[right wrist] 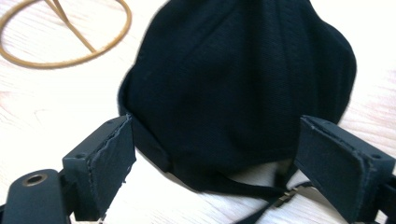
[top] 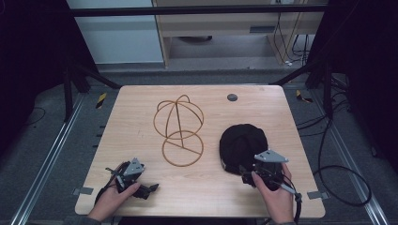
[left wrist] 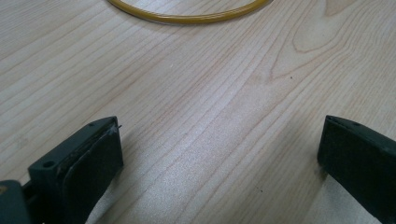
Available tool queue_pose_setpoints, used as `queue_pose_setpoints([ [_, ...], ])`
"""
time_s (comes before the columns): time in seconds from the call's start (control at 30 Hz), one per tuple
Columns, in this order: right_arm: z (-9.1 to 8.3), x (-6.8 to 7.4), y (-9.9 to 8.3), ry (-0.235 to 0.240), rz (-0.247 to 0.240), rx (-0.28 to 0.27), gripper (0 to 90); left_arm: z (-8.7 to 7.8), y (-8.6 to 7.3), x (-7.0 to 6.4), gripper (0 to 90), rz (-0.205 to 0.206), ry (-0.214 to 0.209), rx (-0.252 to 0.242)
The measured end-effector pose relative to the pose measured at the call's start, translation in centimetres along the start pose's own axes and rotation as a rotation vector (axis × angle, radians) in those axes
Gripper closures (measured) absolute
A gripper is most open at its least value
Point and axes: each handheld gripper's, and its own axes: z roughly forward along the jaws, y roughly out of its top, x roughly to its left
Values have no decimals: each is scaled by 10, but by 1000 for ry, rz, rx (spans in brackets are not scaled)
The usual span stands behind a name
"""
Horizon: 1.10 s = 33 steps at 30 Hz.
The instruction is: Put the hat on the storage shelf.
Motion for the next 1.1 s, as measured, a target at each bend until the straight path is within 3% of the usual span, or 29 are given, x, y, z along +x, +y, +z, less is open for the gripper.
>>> queue_pose_setpoints([
  [0.2,-2,-17,17,12,-55,92,96,0,0,0,0,-1,0,2],
  [0.37,-4,-29,42,5,-145,178,109,0,0,0,0,0,0,2],
  [0.43,-4,-31,46,17,-146,186,113,0,0,0,0,0,0,2],
  [0.5,-3,-39,65,22,-185,217,132,0,0,0,0,-1,0,2],
  [0.6,-2,-42,77,23,-211,227,139,0,0,0,0,-1,0,2],
  [0.67,-1,-46,98,52,-232,235,175,0,0,0,0,-1,0,2],
  [0.83,4,-46,123,103,-276,278,206,0,0,0,0,-1,0,2],
  [1.1,15,-48,145,150,-288,306,321,0,0,0,0,-2,1,-1],
])
